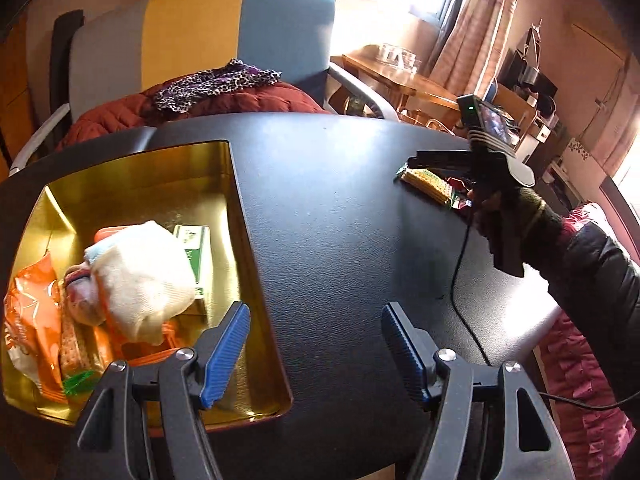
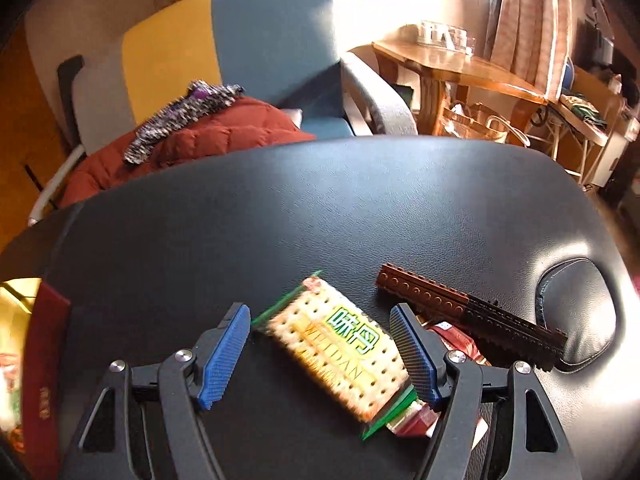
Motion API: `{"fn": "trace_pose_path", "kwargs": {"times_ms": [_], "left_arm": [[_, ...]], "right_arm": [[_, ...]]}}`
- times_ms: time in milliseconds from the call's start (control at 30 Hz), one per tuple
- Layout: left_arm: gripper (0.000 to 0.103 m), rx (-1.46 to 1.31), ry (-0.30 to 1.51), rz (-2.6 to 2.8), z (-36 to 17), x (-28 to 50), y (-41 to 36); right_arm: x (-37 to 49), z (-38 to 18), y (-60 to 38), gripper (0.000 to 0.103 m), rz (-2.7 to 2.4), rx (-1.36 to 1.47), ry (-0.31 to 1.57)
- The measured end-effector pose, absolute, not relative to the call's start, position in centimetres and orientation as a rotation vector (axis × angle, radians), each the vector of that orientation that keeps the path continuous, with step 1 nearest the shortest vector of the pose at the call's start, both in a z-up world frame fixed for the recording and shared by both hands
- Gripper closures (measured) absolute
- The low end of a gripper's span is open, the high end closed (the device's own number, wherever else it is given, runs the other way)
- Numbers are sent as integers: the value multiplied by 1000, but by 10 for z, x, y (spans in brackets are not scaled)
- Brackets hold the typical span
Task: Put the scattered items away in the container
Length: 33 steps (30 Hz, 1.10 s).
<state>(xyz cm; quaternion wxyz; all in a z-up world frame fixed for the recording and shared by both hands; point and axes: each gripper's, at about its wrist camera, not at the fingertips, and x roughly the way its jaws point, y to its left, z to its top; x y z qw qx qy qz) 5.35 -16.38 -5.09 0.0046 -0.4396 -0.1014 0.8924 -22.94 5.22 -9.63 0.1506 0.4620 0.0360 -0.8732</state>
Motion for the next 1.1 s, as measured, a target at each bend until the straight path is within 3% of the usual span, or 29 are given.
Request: {"fn": "trace_pose_path", "kwargs": {"times_ms": [300, 533, 1100], "left_arm": [[33, -1380, -311, 2779, -51, 30, -145], [33, -1386, -263, 2739, -46, 3, -120], [33, -1487, -74, 2620, -75, -134, -39]], "right_arm": [[-179, -99, 34, 28, -2371, 1290, 110], [-118, -94, 41, 29, -2249, 1241, -108], [-65, -96, 168, 28, -2560, 1227, -206]]}}
